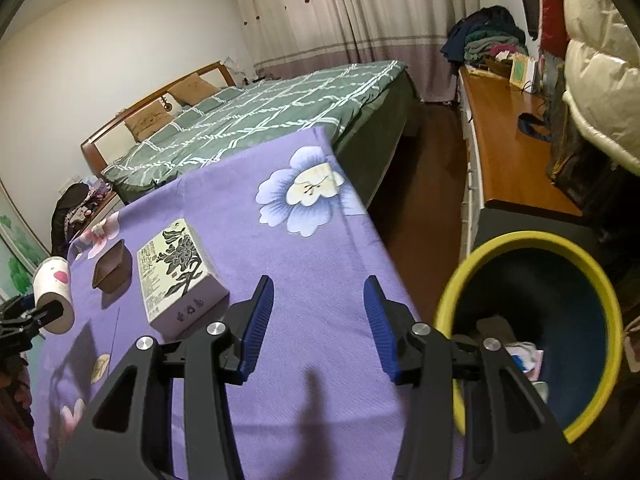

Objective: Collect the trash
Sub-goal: 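Carry the paper cup over the yellow bin and open the left gripper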

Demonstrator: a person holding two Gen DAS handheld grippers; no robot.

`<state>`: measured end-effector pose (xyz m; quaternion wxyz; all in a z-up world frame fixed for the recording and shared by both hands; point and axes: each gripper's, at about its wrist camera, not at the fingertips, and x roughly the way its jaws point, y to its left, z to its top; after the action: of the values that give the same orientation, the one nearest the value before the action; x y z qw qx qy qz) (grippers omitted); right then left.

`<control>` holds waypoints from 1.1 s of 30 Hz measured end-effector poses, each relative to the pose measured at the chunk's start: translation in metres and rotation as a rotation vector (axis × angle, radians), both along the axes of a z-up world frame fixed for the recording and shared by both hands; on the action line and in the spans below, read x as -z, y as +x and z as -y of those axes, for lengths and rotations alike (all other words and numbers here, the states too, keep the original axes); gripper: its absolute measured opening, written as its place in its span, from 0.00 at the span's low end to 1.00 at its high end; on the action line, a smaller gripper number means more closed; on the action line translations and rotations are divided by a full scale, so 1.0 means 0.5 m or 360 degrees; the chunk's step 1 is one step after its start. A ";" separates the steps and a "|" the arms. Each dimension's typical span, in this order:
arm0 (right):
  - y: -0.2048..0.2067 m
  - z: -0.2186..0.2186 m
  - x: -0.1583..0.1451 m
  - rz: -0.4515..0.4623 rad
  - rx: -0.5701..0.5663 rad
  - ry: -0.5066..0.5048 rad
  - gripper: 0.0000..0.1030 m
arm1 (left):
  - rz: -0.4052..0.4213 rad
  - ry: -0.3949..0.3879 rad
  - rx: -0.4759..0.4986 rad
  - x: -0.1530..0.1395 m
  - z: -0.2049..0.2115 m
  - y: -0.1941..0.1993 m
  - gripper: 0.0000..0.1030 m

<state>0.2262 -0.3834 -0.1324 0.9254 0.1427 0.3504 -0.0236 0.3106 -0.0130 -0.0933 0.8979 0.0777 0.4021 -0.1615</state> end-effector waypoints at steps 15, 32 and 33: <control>-0.210 0.198 -0.037 0.0023 0.0205 -0.0090 0.44 | -0.0053 -0.0112 0.0550 -0.032 0.424 -0.071 0.83; -0.354 0.343 -0.016 0.0012 0.0443 -0.0059 0.49 | -0.0266 -0.0010 0.0845 0.075 0.841 -0.084 0.84; -0.356 0.348 -0.014 0.0012 0.0446 -0.0050 0.49 | -0.0276 -0.0006 0.0841 0.081 0.853 -0.082 0.84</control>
<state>0.0484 -0.5572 -0.1253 0.9164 0.1757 0.3232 -0.1575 0.2694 -0.4396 -0.1338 0.7870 0.1641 0.4429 -0.3970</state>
